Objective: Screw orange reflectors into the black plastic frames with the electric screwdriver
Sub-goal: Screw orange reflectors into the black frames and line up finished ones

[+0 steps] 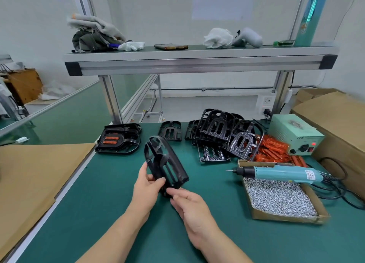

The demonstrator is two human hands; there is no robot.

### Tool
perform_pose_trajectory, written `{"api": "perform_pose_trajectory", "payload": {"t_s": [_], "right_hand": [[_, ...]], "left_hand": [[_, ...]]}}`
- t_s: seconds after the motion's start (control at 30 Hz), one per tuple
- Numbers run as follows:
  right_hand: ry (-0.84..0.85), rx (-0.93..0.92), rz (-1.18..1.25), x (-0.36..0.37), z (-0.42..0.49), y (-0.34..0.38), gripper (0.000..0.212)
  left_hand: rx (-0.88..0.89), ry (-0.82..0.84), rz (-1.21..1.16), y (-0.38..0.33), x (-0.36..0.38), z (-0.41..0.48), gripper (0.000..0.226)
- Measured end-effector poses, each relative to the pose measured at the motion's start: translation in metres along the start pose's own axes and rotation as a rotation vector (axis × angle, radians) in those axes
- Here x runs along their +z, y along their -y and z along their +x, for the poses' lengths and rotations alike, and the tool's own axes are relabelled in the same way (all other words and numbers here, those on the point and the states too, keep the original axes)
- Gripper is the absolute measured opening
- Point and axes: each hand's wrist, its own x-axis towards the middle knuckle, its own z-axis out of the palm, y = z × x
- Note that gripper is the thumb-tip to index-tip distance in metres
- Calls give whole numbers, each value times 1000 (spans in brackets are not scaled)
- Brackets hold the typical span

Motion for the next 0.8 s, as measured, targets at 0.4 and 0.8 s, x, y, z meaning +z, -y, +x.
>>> {"api": "perform_pose_trajectory", "payload": {"t_s": [0.4,0.8], "right_hand": [[-232,-329,-442,-47,14,42,30],[-737,-505,-1083,-160,68,164,22]], "left_hand": [[144,-14,-13,4,-1,-1,34],[257,231,414,3,-6,-8,40]]}}
